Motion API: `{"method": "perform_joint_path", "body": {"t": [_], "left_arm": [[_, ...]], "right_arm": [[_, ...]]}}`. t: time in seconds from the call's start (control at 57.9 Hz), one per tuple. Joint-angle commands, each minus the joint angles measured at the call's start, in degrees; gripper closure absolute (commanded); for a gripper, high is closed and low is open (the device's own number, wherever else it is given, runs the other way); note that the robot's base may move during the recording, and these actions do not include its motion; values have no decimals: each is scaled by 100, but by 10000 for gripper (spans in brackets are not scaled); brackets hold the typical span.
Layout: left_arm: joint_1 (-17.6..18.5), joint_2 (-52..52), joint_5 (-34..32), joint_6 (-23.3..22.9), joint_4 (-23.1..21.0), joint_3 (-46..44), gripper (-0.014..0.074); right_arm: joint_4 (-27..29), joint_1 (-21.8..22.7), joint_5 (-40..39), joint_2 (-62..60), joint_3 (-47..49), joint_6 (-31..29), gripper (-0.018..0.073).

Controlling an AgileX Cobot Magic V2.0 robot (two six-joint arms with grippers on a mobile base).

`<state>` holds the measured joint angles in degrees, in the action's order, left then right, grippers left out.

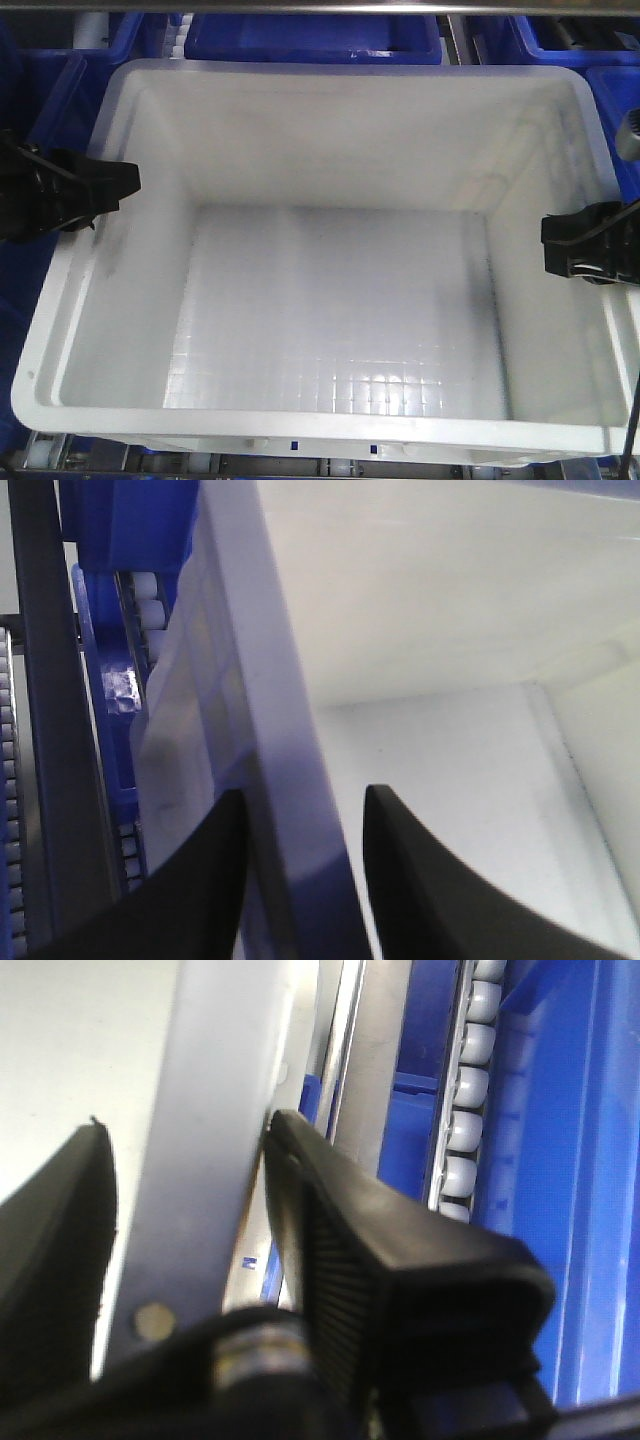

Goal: Move bin from left to right shelf
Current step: 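Hold the tote with both grippers while aligning over the roller shelf slot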

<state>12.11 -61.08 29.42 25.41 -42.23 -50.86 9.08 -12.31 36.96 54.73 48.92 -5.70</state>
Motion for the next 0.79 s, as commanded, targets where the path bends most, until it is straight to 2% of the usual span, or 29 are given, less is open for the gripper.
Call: {"method": "perform_joint_path", "body": {"t": [0.0,0.777], "left_arm": [[107,212,101,139,-613,-247,600],[107,212,60,143,-613,-247,600]], "right_arm": [[417,-24,-864,-104,249,64,564],[417,-24,-891,-104,249,64,564]]}}
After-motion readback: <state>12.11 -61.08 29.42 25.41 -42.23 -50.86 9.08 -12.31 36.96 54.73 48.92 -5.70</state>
